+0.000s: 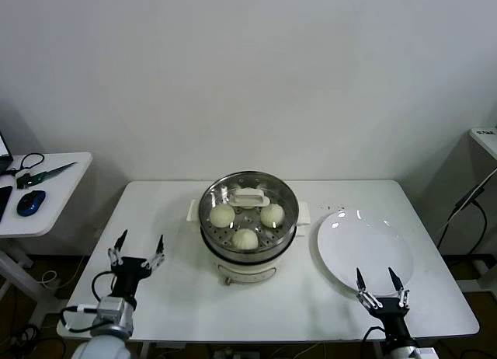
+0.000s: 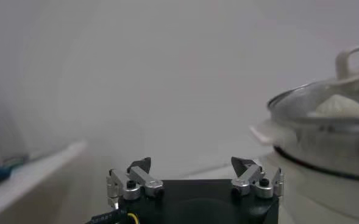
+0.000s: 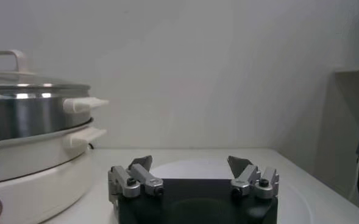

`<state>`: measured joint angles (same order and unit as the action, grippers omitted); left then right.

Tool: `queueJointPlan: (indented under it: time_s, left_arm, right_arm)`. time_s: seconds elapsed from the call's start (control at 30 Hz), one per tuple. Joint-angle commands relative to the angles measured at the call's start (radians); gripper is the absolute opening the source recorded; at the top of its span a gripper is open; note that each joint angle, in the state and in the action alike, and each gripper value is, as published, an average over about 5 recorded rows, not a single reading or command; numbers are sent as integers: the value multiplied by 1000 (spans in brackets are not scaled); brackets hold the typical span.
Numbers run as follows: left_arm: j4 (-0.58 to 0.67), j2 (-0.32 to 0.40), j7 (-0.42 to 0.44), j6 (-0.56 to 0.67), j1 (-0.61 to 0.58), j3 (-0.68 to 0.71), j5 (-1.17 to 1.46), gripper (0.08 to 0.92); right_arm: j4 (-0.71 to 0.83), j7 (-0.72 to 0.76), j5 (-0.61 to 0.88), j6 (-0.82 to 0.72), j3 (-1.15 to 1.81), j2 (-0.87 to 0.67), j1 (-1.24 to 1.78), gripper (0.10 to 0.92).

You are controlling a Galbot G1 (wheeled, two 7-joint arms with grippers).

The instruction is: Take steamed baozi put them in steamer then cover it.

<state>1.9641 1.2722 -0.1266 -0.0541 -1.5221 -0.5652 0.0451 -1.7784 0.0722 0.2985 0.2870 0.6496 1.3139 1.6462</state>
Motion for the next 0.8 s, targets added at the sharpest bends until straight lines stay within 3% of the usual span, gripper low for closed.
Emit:
queueJointPlan:
  time_s: [0.03, 0.23, 0.8]
  left_arm:
    - [-130, -9, -51, 160, -75, -103, 257, 823]
    - [-171, 37, -44, 194, -67, -44, 229, 823]
    - [-141, 31, -1, 178, -73, -28, 225, 823]
  right_arm:
    - [20, 5, -10, 12, -2, -4, 2, 823]
    - [25, 7, -9, 17, -4, -3, 6, 823]
    - [16, 7, -5, 22, -4, -6, 16, 823]
